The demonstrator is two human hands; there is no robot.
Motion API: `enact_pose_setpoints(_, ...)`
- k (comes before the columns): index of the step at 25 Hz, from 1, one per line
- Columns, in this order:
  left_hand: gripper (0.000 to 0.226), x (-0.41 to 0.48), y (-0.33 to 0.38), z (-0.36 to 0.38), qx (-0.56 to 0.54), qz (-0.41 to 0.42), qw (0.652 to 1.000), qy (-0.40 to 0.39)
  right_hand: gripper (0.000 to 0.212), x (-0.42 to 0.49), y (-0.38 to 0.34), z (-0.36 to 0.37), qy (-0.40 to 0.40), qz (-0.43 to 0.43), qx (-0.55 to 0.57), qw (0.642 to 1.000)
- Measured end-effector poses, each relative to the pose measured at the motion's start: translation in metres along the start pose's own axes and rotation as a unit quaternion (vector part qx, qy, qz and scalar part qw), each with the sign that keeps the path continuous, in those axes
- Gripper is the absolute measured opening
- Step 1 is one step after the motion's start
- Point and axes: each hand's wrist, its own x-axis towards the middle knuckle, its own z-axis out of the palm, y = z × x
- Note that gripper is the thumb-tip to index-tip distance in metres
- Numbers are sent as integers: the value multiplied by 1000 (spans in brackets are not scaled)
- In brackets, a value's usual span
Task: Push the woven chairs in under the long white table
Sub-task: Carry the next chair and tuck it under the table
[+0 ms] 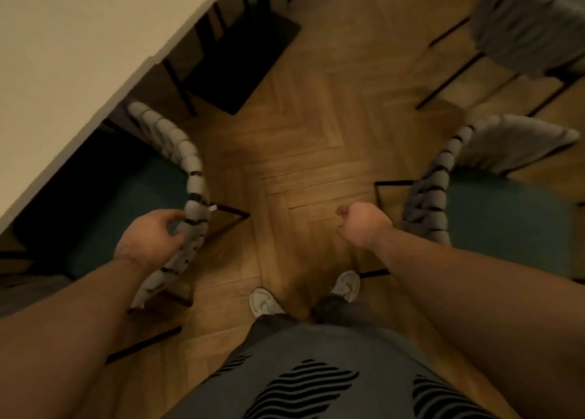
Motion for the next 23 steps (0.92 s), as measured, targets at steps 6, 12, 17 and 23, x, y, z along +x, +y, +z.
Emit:
enact_pose_setpoints(6, 49, 32, 159, 9, 83, 116, 989, -39, 43, -29, 140, -26, 46, 90, 108, 989)
enact_pose_setpoints(12, 56, 48, 332, 54, 135, 288, 946, -72, 35, -50, 226, -43, 92, 154, 233, 956)
enact_pose_setpoints(17, 59, 66, 446, 78, 278, 420, 858, -103, 37, -54, 246, -38, 100, 166, 322, 927)
enact_pose_setpoints(23, 64, 101, 539, 106, 419, 500, 743, -149, 53, -38, 252, -28, 77, 224, 391, 889)
